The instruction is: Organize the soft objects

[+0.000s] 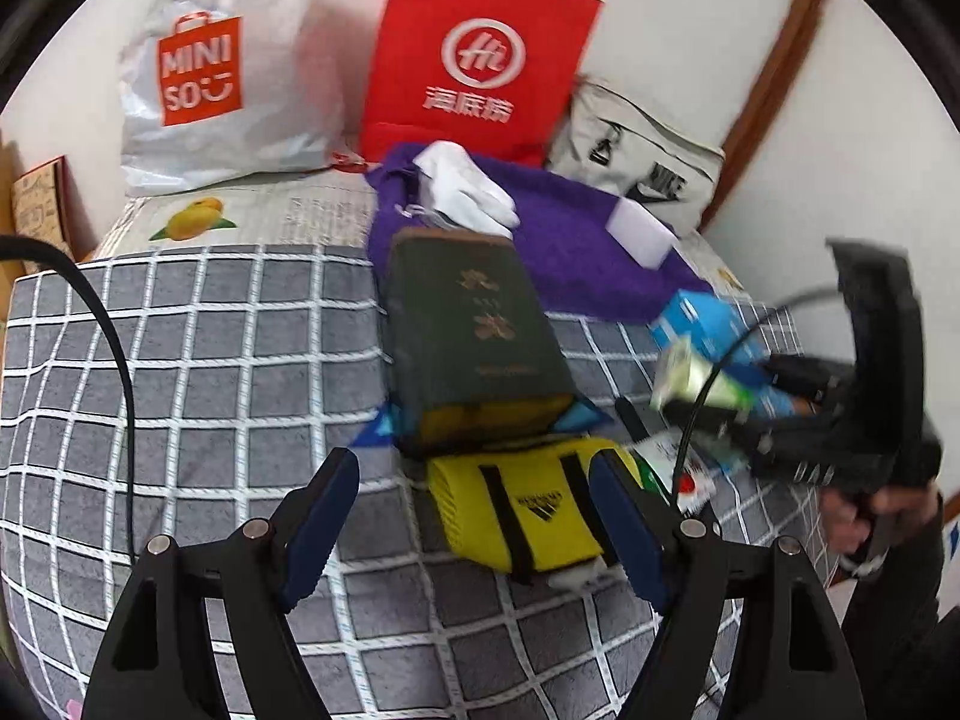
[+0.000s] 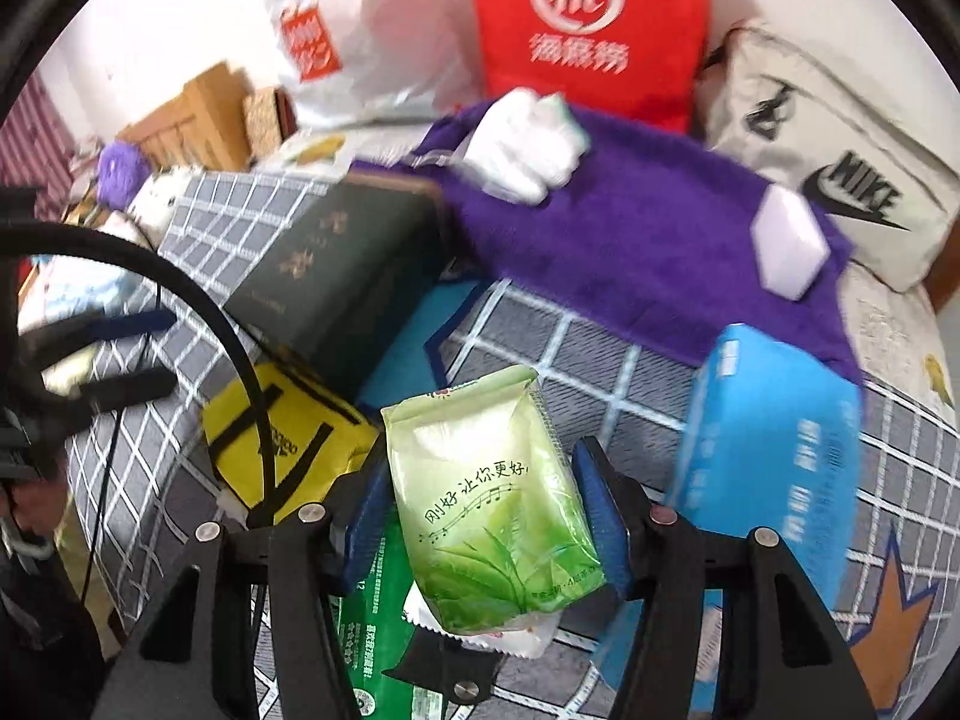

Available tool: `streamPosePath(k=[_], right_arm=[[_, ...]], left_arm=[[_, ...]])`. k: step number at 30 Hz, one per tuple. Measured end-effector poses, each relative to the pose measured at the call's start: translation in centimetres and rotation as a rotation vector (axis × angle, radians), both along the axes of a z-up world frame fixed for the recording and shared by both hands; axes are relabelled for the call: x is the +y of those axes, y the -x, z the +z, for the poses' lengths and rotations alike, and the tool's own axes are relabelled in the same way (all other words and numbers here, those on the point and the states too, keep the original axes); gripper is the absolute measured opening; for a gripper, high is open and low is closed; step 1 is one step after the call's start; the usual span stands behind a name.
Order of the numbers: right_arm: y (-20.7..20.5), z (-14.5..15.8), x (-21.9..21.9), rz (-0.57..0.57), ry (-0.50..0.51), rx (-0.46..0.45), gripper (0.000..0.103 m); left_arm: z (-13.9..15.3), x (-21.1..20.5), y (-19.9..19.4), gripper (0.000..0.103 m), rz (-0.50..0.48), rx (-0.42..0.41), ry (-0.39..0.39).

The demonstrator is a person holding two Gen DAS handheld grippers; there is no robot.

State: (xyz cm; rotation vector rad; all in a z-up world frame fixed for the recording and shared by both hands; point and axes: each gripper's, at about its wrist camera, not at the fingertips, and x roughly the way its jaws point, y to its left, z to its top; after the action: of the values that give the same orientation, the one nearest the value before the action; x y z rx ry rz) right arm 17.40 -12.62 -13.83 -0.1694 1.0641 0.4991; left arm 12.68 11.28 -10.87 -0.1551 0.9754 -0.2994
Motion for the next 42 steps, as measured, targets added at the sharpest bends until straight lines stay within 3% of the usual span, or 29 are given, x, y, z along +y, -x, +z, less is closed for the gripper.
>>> streamPosePath(k=[5,15,17,21,29,30,31,32,35,42], right_arm=[[0.9,1.7,-1.5,-0.058,-0.031,-0.047,0.058],[3.2,3.4,-5.3,-0.112,-0.122,-0.074,0.058],[3.4,3.5,-5.6,-0.112,-0.132,-0.079,0.058],[3.7,3.5,-6.5,-0.116,-0.149,-0.076,0.058],[3.9,2.8,-8.0,-0.132,-0.174,-0.059,0.058],[3.9,2.7,-8.0,-0.131,-0.178,-0.058,0.058],[3.9,2.7,-8.1,-0.132,-0.182,-0.058,0.058],[3.9,2.7,-8.2,-0.133,-0.185,-0.059,0.058],[4.1,2.9,-8.4,-0.137,-0.196,-0.063,0.058],[4.5,3.6,-8.4,-0.13,-0.208,-0.077,0.058]], left_arm=[[-0.6,-1.9,0.9,0.086,-0.04,0.003,0.003],[-2.3,-5.7,1.4,0.086,-0.088,0.024,-0.124],[-2.4,-7.1,1.4,0.086,-0.115,0.01,-0.178],[-3.6,-10.3,1.4,0.088,-0.17,-0.018,-0.369],[-5.0,-12.1,1.1,0.088,-0.224,-0.033,-0.465],[-5.1,-12.2,1.1,0.087,-0.232,-0.036,-0.47],[-5.2,-12.2,1.2,0.079,-0.24,-0.035,-0.467],[-5.2,-12.0,1.2,0.064,-0.243,-0.026,-0.448],[-4.6,-11.0,0.9,0.044,-0.24,0.019,-0.349],[-2.0,-9.9,1.5,0.029,-0.241,0.006,-0.257]])
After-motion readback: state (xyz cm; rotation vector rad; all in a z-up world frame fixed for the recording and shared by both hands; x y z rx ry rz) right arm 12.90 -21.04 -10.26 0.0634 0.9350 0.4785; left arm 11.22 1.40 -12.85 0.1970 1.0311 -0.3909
